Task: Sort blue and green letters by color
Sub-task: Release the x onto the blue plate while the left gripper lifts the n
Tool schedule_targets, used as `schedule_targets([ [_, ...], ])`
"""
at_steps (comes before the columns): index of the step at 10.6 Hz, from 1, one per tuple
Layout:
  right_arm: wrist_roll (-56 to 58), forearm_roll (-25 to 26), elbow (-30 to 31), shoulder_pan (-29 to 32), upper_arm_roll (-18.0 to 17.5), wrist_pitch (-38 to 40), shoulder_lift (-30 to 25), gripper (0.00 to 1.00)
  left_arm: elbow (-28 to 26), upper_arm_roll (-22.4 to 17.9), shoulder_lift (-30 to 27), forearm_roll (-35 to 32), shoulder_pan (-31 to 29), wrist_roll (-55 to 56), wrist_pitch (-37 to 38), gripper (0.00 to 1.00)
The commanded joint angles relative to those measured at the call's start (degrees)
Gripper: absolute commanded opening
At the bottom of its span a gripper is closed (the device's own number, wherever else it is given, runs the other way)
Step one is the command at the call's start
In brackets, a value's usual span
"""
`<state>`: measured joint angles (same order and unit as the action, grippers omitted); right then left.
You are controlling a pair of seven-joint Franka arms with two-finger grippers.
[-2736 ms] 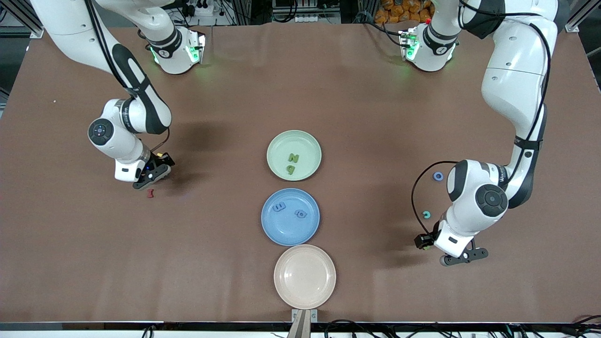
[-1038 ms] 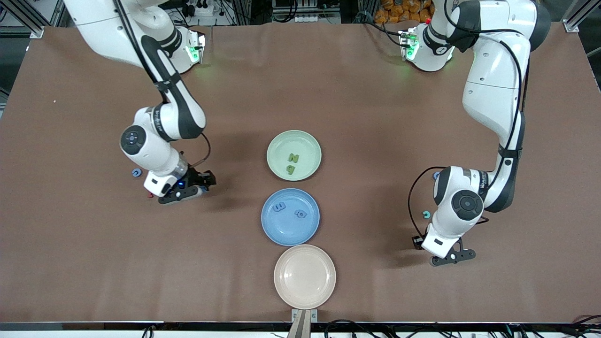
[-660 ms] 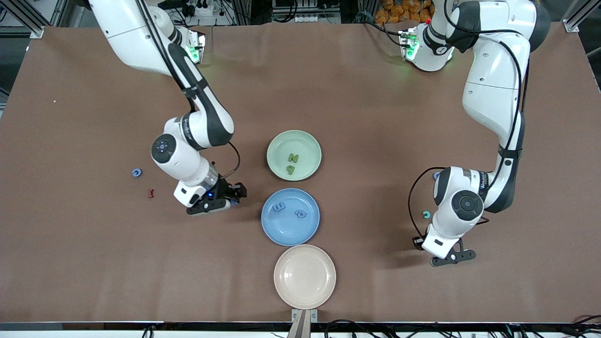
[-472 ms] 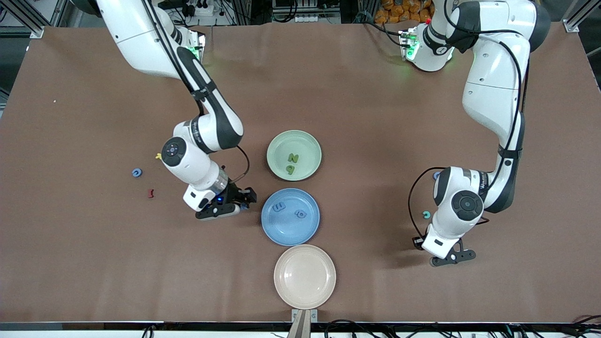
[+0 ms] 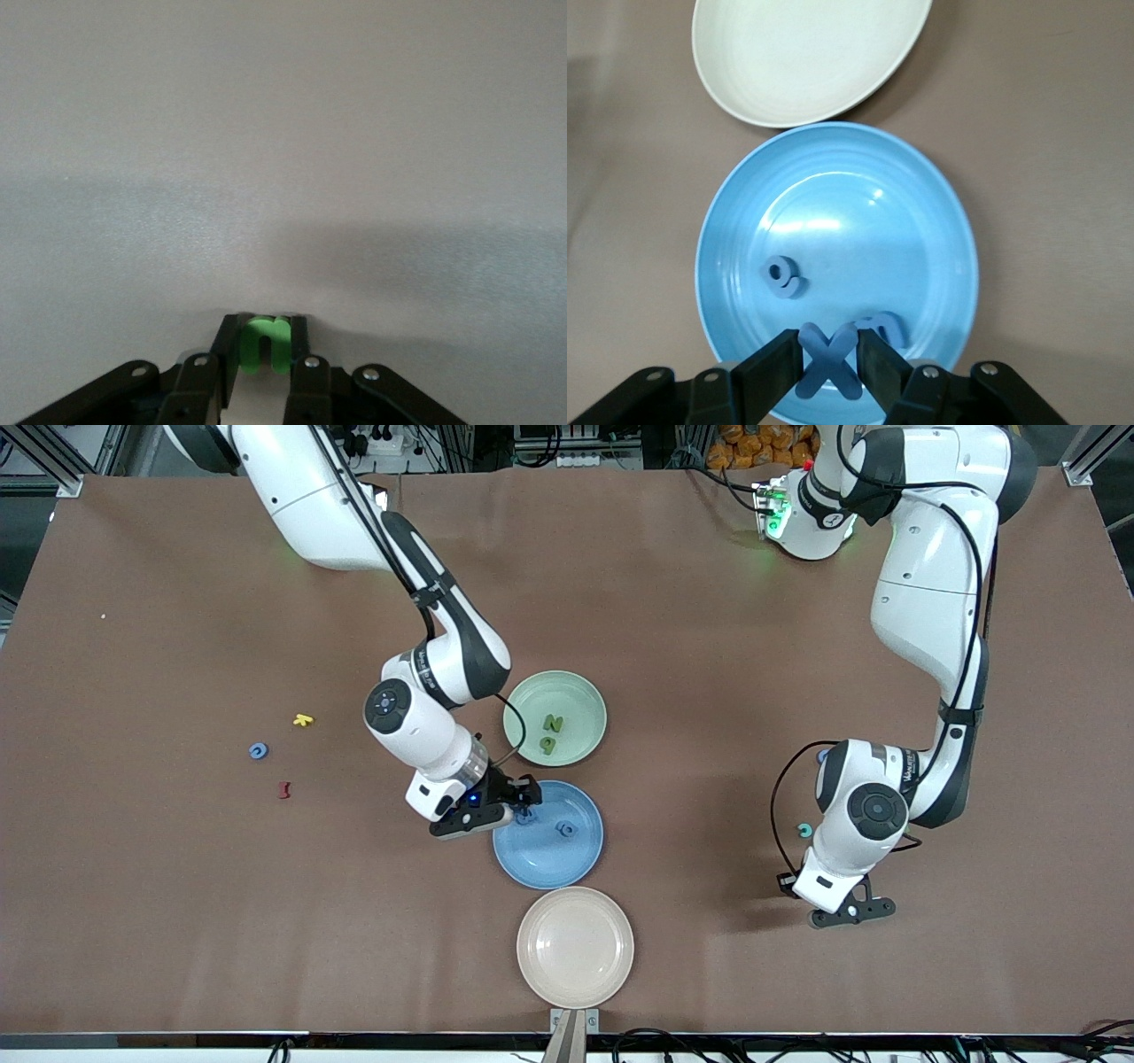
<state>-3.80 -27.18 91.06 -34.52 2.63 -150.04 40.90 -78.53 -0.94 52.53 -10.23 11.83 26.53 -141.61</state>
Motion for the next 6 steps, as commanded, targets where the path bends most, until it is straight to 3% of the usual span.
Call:
schedule_targets([
  [1,-0.2,-1.7,-5.1,-1.3,0.5,-0.1,3.4,0.23,0.6,-0.6,-1.7,-1.9,2.6,0.6,2.3,0.0],
  [2,-0.2,-1.6,-5.6,-1.3,0.5,-0.1,3.8,0.27,0.1,0.1,-3.6,-1.9,2.5,0.6,4.6,0.0],
  [5,0.3,-1.5,-6.1,-1.2,0.5,-0.1,4.5,0.73,-0.5,7.9,-9.0,-0.8,2.2,3.2,18.0,0.0],
  [6,0.7,-1.3,-6.1,-1.2,0.5,-0.1,4.5,0.73,-0.6,11.4,-10.1,0.1,1.5,5.0,21.6,0.0],
])
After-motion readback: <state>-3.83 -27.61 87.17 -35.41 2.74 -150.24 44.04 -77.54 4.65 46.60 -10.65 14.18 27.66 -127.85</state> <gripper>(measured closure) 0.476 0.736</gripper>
